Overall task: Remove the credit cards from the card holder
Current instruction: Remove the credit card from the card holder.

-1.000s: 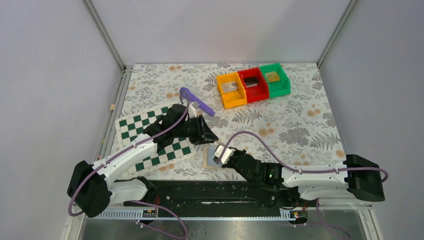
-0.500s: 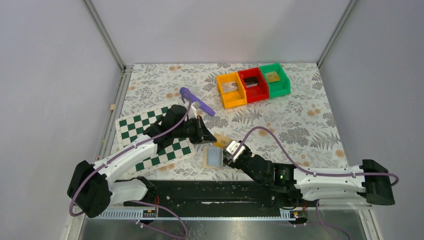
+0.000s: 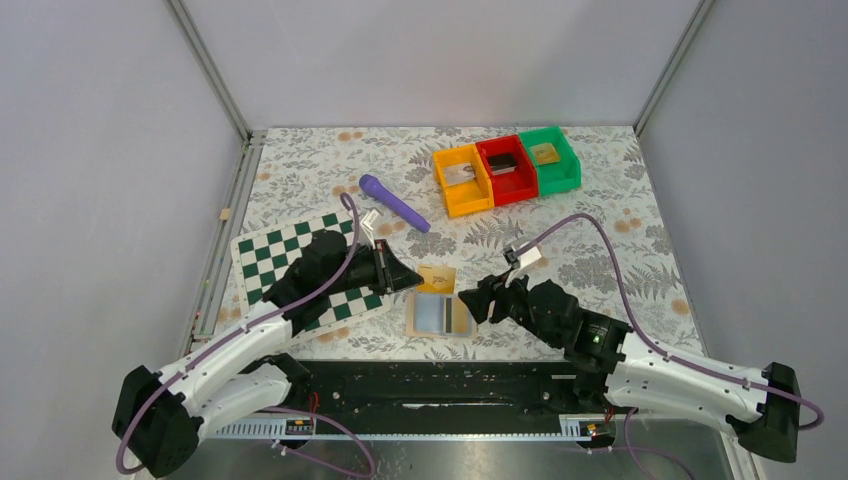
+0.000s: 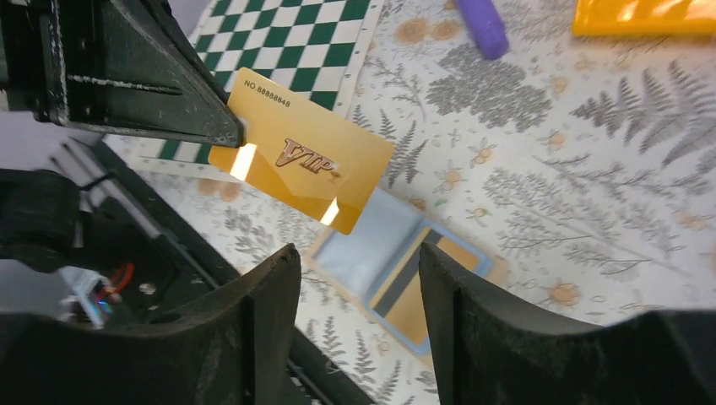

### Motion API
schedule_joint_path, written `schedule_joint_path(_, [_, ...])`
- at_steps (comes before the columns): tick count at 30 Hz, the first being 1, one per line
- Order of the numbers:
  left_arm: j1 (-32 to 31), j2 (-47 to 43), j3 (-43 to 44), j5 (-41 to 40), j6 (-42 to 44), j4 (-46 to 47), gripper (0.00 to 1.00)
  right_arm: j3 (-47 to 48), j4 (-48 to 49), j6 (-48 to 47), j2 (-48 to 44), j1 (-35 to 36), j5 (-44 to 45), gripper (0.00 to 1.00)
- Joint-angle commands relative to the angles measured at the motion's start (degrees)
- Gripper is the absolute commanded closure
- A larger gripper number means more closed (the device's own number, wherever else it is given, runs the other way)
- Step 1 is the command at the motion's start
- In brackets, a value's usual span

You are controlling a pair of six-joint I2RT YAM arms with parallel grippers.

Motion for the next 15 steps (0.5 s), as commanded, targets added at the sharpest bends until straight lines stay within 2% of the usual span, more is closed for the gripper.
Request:
schedule_joint_path(1, [0.3, -2.6, -1.1, -0.9, -1.2, 8.0, 1.00, 2.5, 1.9, 13.4, -0.5, -3.9, -11.3, 0.40])
schedule_joint_path(5, [0.3, -4.1, -4.4, 0.1, -7.0, 15.5, 1.00, 2.0, 5.7, 19.2, -0.2, -5.8, -13.6, 0.42])
schedule_joint_path(8, [0.3, -5.5, -6.1, 0.0, -9.9, 20.0, 1.00, 0.6, 7.0, 22.7, -0.3, -6.9, -12.1, 0.42])
schedule_joint_path(15, [0.4, -8.0, -6.4, -0.9, -10.2, 20.4, 1.00, -4.9, 15.8, 29.8, -1.1, -9.8, -13.0, 0.45])
